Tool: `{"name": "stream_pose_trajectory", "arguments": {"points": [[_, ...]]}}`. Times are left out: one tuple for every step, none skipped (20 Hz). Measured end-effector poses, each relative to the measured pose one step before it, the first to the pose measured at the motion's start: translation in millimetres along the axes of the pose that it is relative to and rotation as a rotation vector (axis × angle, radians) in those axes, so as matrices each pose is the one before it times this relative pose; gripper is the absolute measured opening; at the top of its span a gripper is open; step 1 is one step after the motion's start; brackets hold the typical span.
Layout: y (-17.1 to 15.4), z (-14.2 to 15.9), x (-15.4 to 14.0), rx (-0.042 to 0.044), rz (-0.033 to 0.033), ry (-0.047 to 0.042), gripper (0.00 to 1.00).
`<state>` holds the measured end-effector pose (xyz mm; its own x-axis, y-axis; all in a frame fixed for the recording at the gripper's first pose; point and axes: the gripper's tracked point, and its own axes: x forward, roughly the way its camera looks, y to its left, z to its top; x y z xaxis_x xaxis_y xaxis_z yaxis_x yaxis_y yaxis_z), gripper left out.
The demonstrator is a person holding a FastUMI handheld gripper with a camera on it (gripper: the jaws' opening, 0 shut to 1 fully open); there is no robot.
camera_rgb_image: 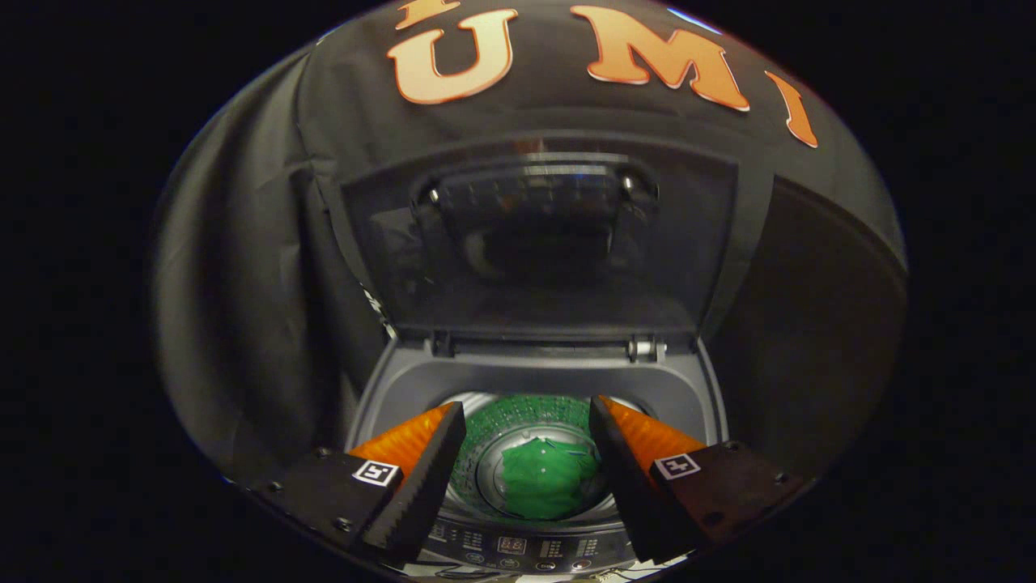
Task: Put the clothes into the washing machine and then close the washing machine lid.
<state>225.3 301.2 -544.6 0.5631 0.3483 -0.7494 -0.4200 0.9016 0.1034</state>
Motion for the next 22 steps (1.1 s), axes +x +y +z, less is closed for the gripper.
{"name": "stream_pose_trajectory", "arguments": {"points": [[4.86, 17.23, -7.88, 0.00957, 0.01402, -0.03669, 0.99], [2.75, 21.44, -6.97, 0.01154, 0.011, -0.04261, 0.99], [1.65, 24.4, -7.2, 0.01135, 0.01037, -0.05205, 0.99], [1.03, 22.06, -6.58, 0.0098, 0.01018, -0.0462, 0.99], [1.34, 24.04, -2.02, 0.01696, 0.01384, -0.03944, 0.98], [2.33, 24.31, 3.02, 0.02229, 0.01578, -0.03621, 0.98], [-2.77, 22.58, 5.57, 0.01843, 0.00548, -0.0293, 0.98], [-8.37, 18.64, 5.86, 0.01213, -0.01087, -0.01861, 0.98], [-11.0, 13.59, 7.6, 0.00382, -0.02307, -0.01056, 0.98], [-11.03, 9.13, 10.08, -0.00239, -0.01769, -0.00426, 0.98], [-5.81, 5.33, 14.54, -0.00471, -0.01483, 0.00058, 0.98], [-6.53, 4.77, 12.32, -0.00551, -0.0134, 0.00305, 0.98], [-5.5, 4.19, 10.55, -0.0091, -0.01264, -0.00199, 0.98], [-6.21, 4.27, 8.79, -0.0136, -0.02127, -0.0073, 0.98], [-6.07, 3.93, 8.53, -0.01825, -0.0175, -0.00359, 0.98], [-4.65, 1.07, 8.62, -0.0183, -0.0122, 0.00318, 0.98], [-3.59, -0.8, 9.65, -0.01637, -0.01105, 0.00492, 0.98], [-4.48, 1.27, 7.8, -0.01022, -0.00926, 0.00368, 0.98], [-1.89, -1.24, 6.49, -0.00316, -0.00554, 0.00248, 0.99], [-2.13, -1.98, 7.63, 0.00039, -0.00424, 0.00372, 0.99], [-1.12, -2.26, 8.03, -0.00122, -0.00024, 0.00242, 0.99], [-1.56, -0.88, 7.16, -0.00562, -0.00605, -0.00343, 0.99]]}}
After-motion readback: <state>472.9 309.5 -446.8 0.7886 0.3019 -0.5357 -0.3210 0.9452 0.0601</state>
